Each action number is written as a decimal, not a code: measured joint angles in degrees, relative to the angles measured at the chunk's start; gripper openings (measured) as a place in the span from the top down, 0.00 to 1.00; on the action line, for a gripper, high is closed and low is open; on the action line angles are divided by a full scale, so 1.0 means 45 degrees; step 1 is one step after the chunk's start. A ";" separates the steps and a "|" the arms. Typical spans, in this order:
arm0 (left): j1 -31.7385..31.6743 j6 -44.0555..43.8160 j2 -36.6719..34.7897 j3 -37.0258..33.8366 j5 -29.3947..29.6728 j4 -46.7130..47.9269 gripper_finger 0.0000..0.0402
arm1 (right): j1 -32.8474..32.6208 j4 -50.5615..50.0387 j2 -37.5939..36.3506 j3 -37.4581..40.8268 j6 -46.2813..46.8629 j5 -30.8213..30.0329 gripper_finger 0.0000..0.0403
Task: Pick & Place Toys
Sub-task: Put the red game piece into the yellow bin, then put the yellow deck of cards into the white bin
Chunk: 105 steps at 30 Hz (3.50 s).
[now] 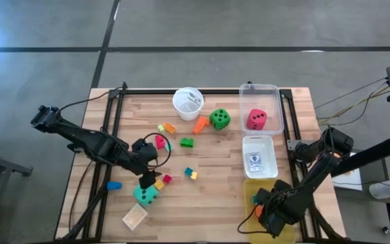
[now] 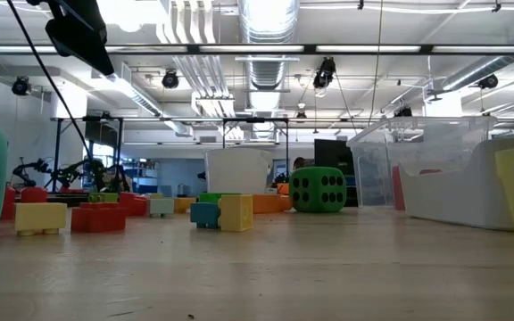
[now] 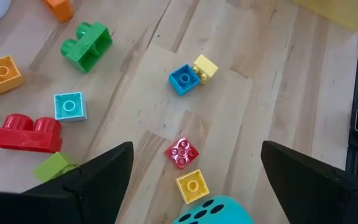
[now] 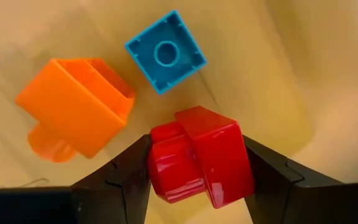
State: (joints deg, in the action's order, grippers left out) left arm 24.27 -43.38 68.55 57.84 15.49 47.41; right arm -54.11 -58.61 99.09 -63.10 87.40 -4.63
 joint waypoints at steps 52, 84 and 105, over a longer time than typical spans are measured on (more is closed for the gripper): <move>-0.0164 0.1373 0.0315 -0.0012 0.2541 -0.0524 0.11 | 0.1656 -0.4328 0.0034 -0.6359 -0.1232 -0.7055 0.20; -0.0076 -0.1593 0.1860 0.0118 -0.5384 0.2254 0.11 | 0.1642 -0.1190 0.0136 -0.3576 -0.1777 -0.7959 0.20; 0.6474 -0.8044 0.5409 0.4785 -0.2950 0.3915 0.12 | 0.1642 -0.0743 0.0136 -0.3509 -0.2658 -0.7959 0.20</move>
State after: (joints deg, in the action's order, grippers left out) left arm 53.40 -79.57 92.90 79.38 2.21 65.03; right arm -46.72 -61.95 99.70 -78.89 75.44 -40.45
